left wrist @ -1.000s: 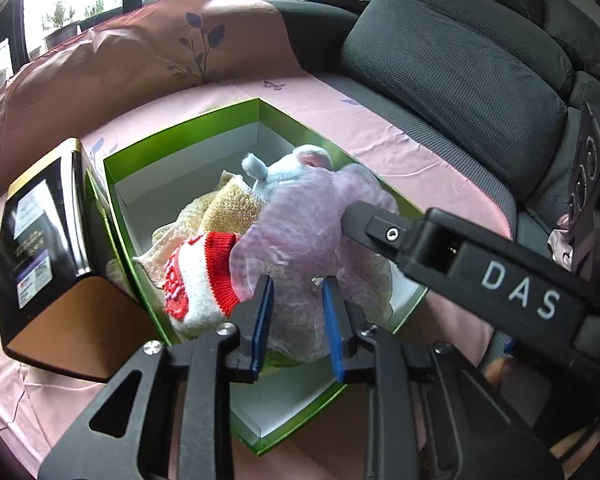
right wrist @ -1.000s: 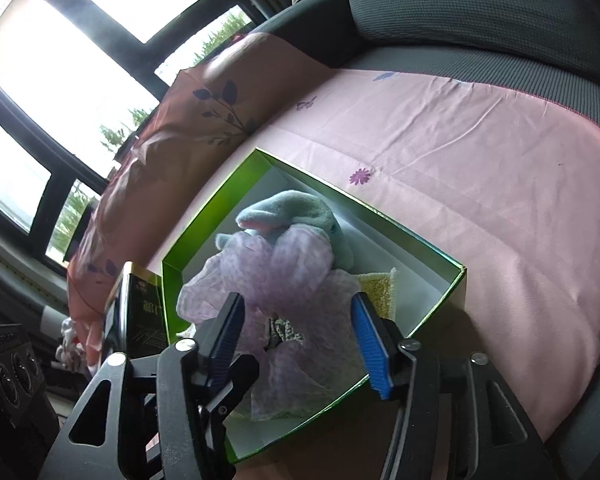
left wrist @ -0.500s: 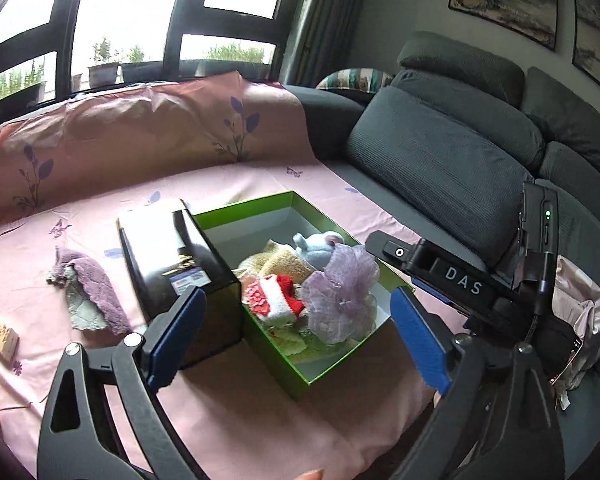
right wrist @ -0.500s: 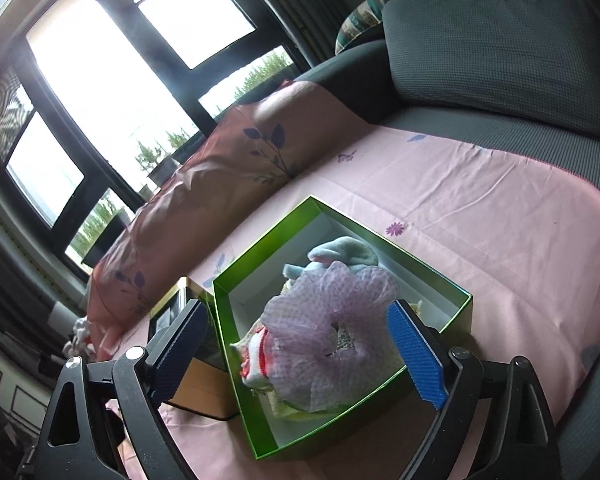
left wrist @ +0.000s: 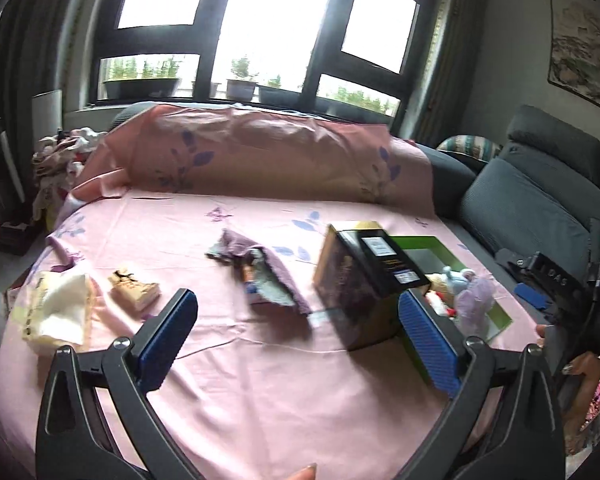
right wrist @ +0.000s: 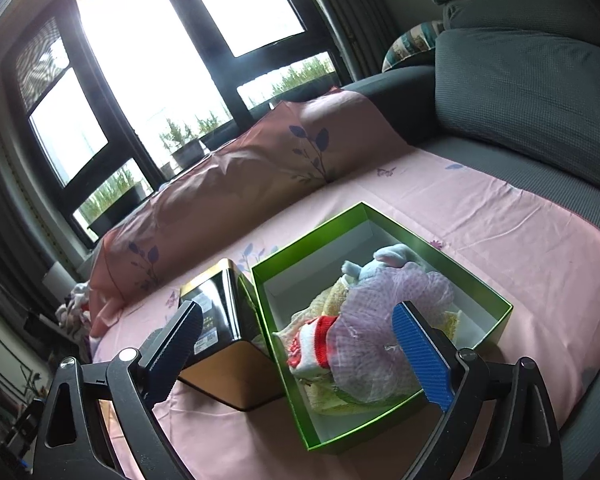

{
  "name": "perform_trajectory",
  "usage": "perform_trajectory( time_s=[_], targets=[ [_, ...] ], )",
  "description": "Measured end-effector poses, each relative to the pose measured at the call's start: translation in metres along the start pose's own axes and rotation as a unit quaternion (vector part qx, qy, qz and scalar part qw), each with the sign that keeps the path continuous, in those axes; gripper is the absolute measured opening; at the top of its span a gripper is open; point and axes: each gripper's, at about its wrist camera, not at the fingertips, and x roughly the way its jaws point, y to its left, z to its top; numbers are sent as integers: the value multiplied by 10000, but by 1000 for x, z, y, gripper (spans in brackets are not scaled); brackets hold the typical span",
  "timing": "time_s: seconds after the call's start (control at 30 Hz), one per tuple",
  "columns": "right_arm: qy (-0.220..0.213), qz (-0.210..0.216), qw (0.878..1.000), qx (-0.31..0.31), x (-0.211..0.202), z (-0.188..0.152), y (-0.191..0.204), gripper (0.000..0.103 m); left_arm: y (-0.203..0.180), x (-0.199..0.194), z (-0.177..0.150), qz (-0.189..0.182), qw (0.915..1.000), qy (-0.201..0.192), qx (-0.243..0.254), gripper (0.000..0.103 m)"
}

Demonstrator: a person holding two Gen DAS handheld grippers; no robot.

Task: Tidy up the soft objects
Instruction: 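Move the right gripper toward the small printed tissue pack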

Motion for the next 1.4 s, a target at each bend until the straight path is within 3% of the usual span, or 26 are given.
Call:
perform_trajectory(
  time_s=[0.23,0.5,0.67,0.83,0.97,1.07,1.17,1.3,1.4],
  targets=[
    [-41,220,9992,-317,-2,-8,34,96,78,20,-27,860,9931,90,-793,101],
    [71,840,9913,-1011,-1,-28,102,96,143,26,-36,1245,9801,129,-1540,100],
    [461,1147,9820,-1426,19,-50,153,96,174,24,-40,1308,9714,248,-1966,100],
    [1071,1165,9723,-1722,61,-74,204,96,201,22,-44,1700,9607,426,-2154,99],
    [1895,1332,9570,-1747,106,-96,239,96,219,18,-46,1625,9559,544,-2385,97],
    [2362,1737,9358,-1959,136,-118,278,95,227,17,-46,1534,9554,665,-2434,94],
    [2691,1804,9149,-2407,169,-143,320,95,233,17,-46,1458,9539,747,-2515,92],
    [2953,1515,8919,-3070,211,-177,355,90,237,16,-45,1384,9535,818,-2550,87],
    [2748,1291,8817,-3611,226,-193,366,90,239,17,-45,1354,9531,909,-2548,84]
  ],
)
